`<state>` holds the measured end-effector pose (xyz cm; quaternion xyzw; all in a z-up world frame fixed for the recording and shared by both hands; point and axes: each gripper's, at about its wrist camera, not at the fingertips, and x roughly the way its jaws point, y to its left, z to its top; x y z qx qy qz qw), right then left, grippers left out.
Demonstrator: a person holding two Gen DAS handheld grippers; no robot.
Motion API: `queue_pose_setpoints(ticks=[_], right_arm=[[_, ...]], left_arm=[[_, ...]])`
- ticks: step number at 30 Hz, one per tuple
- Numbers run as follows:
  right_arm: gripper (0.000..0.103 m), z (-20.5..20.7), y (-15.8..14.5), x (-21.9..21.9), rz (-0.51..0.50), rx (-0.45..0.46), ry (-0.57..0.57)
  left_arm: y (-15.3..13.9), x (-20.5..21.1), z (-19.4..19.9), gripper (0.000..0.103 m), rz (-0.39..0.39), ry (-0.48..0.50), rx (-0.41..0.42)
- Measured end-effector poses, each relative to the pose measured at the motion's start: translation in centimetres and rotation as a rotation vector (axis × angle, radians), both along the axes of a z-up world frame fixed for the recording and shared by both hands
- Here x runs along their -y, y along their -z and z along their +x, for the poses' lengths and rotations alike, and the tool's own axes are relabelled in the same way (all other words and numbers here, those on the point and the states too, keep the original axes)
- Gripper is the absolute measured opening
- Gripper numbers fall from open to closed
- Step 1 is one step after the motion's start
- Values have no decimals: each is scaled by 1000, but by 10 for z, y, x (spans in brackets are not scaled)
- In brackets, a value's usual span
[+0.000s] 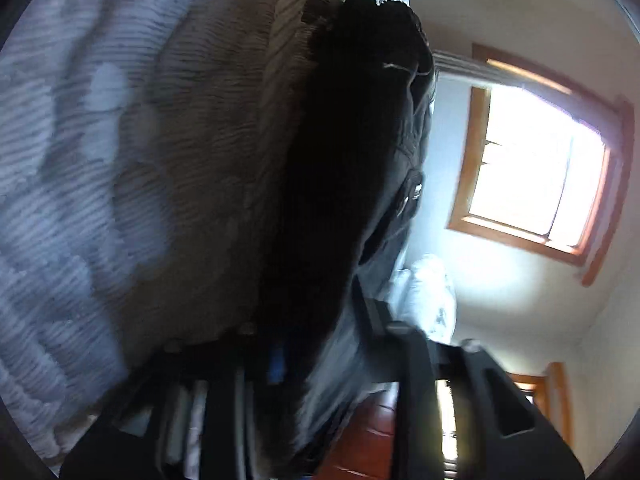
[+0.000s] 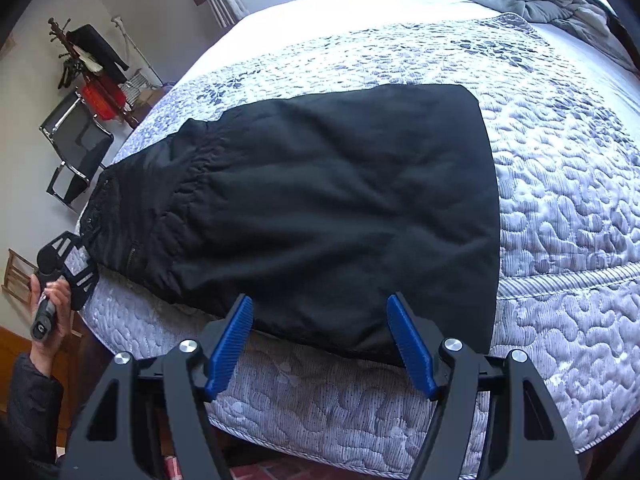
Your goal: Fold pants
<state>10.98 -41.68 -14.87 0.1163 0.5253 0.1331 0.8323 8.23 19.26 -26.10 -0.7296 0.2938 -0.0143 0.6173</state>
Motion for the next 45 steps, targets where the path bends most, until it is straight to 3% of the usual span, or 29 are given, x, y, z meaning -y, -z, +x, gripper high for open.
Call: queue_pose_setpoints(ticks=[2,3,7,8,10,11,12,17,23,30,34,38,40,43,45], right_arm=[[70,-1,2,0,-3,-4,-2],[70,-1,3,0,-2,-6,-1],[71,1,4,-1,-4,-11,5],[71,1,5,-3,-7,-11,4],[72,0,5,-4,-9,-9,0],[72,0,5,-5,-8,-9,-6],[72,0,5,-5,-8,-10,-8],[72,1,7,-5,-4,-17,-10],[72,1,8,-2,6,-10,-11],[72,-1,9,4,37,-2,-1],[72,-2,10,12,57,4,15],[72,-4,12,24,112,5,48],[72,-5,13,29,141,5,65],[72,-7,14,37,190,7,90],[72,-8,15,42,212,8,105]], left_arm=[[-6,-2,7,72,-14,7,61],[-9,-2,11,77,-12,14,63],[-17,3,18,77,28,40,-1],[-19,5,21,76,41,48,-8],[-22,10,22,52,77,70,-23],[-23,13,21,21,92,81,-26],[-23,14,20,17,101,90,-10],[-41,24,13,12,168,78,36],[-106,53,31,9,389,154,134],[-159,103,68,10,495,239,230],[-188,146,83,11,584,330,301],[-215,215,93,19,728,498,385],[-221,246,92,22,761,582,411],[-221,304,91,18,793,796,487],[-215,346,86,18,833,932,482]])
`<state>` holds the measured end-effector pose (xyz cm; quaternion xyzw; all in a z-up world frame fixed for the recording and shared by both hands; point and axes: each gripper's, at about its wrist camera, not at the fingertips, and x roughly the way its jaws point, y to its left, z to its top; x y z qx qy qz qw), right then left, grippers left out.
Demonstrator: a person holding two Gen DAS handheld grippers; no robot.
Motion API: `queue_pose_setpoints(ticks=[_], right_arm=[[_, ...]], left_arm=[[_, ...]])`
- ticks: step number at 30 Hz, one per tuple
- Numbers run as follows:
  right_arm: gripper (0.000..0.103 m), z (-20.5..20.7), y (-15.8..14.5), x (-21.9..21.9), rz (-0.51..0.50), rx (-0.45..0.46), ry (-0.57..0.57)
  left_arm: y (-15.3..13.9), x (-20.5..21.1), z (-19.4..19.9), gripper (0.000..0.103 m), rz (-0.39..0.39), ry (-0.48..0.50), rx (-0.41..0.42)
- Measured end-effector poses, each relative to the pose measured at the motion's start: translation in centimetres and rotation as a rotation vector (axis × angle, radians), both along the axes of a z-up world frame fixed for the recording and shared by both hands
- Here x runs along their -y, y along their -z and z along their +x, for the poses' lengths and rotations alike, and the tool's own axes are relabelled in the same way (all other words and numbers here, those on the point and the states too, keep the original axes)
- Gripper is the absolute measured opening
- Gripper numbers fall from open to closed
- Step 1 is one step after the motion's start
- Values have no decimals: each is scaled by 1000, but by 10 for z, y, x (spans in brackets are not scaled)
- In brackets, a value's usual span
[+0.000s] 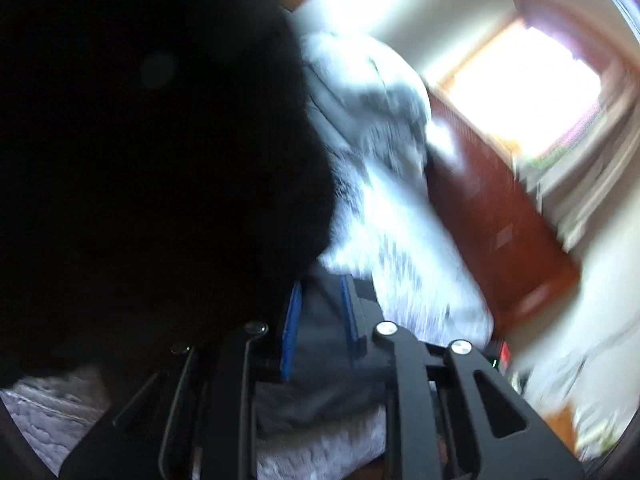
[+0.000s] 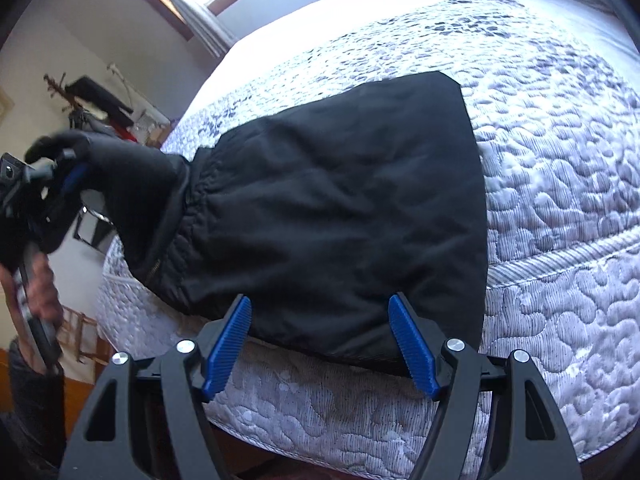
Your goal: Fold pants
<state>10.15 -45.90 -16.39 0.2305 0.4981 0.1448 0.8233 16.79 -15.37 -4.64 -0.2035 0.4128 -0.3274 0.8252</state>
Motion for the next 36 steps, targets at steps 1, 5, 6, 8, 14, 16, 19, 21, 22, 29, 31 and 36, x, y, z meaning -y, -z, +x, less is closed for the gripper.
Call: queue_pose_setpoints(ticks=[1,5,6,8,14,16,19,21,22,29,31,36], right_arm=[[72,0,0,2,3,1,5],[72,-3,-4,11,-19,11,26],[72,-3,-7,12,-38,20,26],[72,-1,-14,12,-60,39,16],[74,1,-31,15,-87,85,83],[74,-5,-60,4,-90,215,41],[95,-6,-106,-47,-234,387,-144],[95,-6,-123,-96,-337,486,-320],[95,-5,-126,-114,-374,513,-362],[95,-1,-116,-150,-359,475,-408],[95,-4,-112,-146,-368,453,-393],[95,-10,-101,-98,-353,383,-297]], left_arm=[[4,16,-3,18,12,45,-13],[21,69,-36,41,81,174,-23],[23,74,-46,46,69,190,-27],[24,75,-53,56,47,186,-53],[13,35,-85,67,-38,123,-71],[-9,-3,-102,82,-63,6,-33],[-8,-99,-86,91,-14,-244,19],[1,-142,-63,91,-4,-364,-22],[4,-149,-47,91,-15,-387,-42],[31,-127,42,85,-274,-249,-214],[26,-111,51,73,-279,-221,-221],[24,-72,83,39,-308,-124,-199]])
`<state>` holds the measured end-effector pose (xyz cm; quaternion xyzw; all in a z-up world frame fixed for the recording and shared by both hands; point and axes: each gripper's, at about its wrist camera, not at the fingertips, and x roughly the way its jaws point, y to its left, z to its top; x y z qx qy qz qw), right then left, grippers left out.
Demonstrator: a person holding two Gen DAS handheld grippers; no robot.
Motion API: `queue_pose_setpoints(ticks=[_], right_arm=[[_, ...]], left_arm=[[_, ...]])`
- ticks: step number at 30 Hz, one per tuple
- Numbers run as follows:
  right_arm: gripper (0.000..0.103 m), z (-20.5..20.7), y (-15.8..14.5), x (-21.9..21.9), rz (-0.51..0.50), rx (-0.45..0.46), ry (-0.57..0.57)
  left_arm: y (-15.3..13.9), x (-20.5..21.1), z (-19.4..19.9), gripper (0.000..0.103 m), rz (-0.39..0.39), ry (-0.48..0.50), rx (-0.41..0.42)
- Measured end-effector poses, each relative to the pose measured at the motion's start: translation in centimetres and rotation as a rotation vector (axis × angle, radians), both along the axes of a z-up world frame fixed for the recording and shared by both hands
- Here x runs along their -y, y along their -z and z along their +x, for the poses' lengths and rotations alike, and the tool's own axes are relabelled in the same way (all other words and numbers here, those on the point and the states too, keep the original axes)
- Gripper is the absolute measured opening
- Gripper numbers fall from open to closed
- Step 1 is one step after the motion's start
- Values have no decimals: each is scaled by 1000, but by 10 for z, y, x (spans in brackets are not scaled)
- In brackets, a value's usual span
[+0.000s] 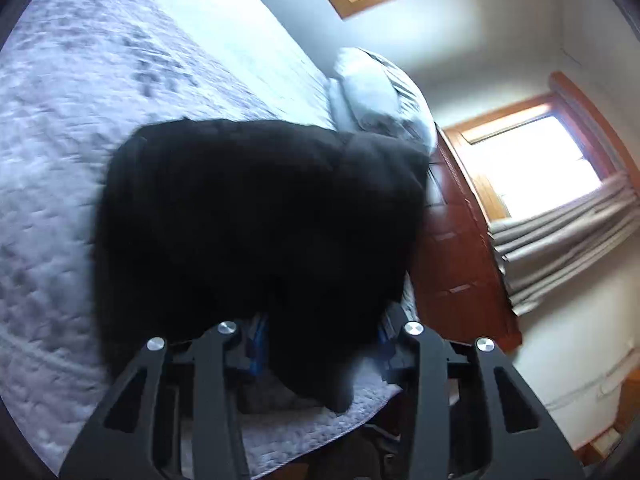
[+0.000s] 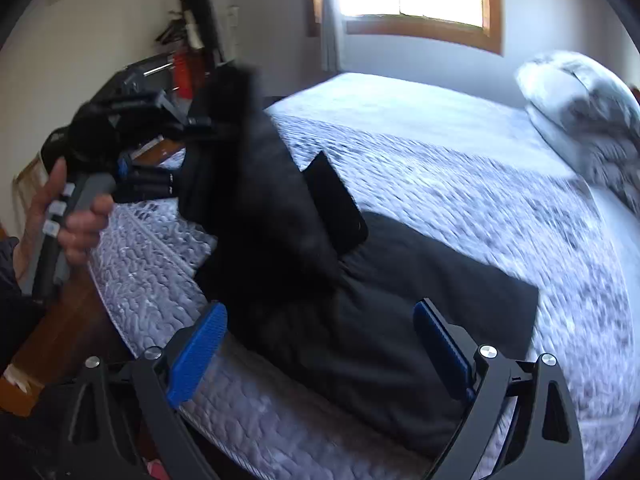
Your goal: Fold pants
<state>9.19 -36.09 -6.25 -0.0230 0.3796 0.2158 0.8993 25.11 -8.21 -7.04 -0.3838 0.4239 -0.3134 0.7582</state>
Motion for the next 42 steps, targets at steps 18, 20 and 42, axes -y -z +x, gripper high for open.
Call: queue_pose_setpoints(ticks=[18,20,42], right_arm=[[95,41,23,96,353,-120,212],[95,58,30,95,400,-146,212],[63,188,94,66,657,-326,254]], left_arm=[[22,78,21,92,194,11,-36],[20,62,9,95,264,-56,-8],[81,3,-24,96,462,-160,-162]])
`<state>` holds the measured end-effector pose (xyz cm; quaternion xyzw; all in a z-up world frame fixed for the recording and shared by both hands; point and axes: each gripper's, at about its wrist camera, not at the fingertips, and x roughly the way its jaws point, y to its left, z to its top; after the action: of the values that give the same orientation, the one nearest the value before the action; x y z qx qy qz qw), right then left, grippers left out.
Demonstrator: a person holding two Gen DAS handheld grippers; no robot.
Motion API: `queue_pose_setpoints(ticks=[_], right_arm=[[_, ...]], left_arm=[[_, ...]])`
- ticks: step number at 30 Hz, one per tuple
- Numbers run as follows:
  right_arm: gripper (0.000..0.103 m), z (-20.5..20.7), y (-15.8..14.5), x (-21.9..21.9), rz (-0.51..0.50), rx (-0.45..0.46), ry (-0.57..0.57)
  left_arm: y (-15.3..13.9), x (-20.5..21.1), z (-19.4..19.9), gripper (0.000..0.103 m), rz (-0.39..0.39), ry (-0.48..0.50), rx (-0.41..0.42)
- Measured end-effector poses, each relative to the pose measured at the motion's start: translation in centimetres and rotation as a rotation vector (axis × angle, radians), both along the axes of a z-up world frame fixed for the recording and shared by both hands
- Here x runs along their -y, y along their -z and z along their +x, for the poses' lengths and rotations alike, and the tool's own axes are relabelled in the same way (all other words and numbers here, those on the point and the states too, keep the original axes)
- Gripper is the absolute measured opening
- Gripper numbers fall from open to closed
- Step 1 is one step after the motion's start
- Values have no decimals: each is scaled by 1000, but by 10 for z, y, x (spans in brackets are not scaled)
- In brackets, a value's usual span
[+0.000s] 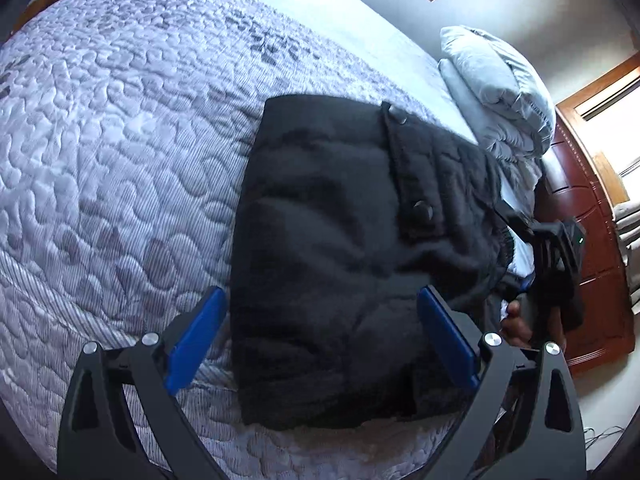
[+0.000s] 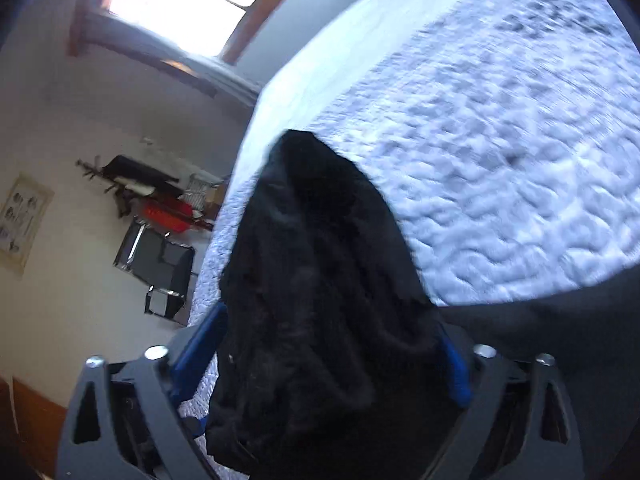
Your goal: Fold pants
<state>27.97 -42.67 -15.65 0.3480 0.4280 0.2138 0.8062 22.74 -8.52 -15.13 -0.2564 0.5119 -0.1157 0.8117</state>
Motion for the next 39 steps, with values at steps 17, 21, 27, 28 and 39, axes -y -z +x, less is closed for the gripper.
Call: queue_pose_setpoints(ticks=[17,21,27,28,39], right_arm=[[26,-75,-85,4,179,178,-93],[25,-95,-100,17,200,200,-71],[25,-120,-106,61,157,209,11],[25,-123,-103,69,151,202,26],[25,-137,-34,98,189,41,115]], left_arm=[[-6,-19,-32,96,-22,-62,-12],[-17,-20,-40,96,-38,-68,11],[-33,-8,-47,96,-33,-33,50],[-34,-7,-47,97,-32,-27,51],[-38,29,-46,97,8,52,35]])
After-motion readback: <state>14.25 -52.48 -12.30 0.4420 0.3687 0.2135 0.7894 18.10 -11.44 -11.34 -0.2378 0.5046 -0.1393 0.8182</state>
